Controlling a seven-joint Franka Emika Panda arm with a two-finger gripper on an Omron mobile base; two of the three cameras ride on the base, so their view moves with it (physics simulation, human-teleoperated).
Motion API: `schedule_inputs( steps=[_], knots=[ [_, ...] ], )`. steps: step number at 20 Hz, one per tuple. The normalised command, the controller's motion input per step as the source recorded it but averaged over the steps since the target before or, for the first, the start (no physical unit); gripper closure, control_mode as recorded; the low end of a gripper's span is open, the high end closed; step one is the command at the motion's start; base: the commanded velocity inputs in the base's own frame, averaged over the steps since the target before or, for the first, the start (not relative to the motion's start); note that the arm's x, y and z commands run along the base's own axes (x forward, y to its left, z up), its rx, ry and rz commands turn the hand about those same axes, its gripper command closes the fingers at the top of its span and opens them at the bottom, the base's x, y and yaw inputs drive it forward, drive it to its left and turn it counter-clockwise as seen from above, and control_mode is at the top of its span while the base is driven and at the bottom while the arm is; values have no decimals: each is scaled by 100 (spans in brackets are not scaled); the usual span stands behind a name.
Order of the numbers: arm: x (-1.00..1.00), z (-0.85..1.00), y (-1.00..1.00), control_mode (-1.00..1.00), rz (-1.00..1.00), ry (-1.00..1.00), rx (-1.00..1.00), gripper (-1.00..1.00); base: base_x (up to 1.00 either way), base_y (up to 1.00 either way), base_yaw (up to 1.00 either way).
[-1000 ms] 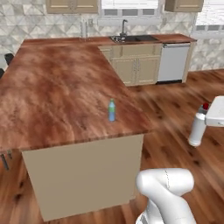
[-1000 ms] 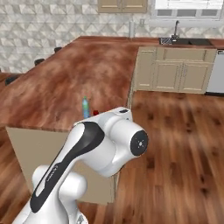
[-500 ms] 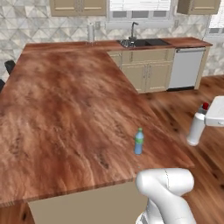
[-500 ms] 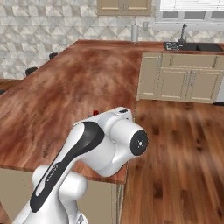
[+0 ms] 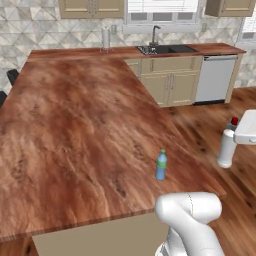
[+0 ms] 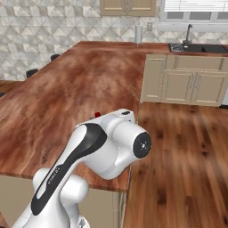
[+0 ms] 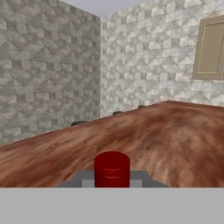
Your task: Move the drinks to the dining counter.
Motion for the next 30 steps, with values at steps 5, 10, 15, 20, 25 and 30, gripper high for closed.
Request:
schedule_inputs(
  steps=[5, 10, 15, 20, 25, 30],
  knots=[
    [0, 0, 0, 100, 0, 0, 0, 100, 2, 0, 3],
    [0, 0, 0, 100, 0, 0, 0, 100, 0, 0, 0],
    [10, 0, 0, -100, 0, 0, 0, 100, 4, 0, 0],
    [51, -9, 0, -100, 0, -2, 0, 100, 0, 0, 0],
    [54, -23, -1, -100, 0, -6, 2, 100, 0, 0, 0],
    [38, -34, 0, -100, 0, -1, 1, 100, 0, 0, 0]
  ],
)
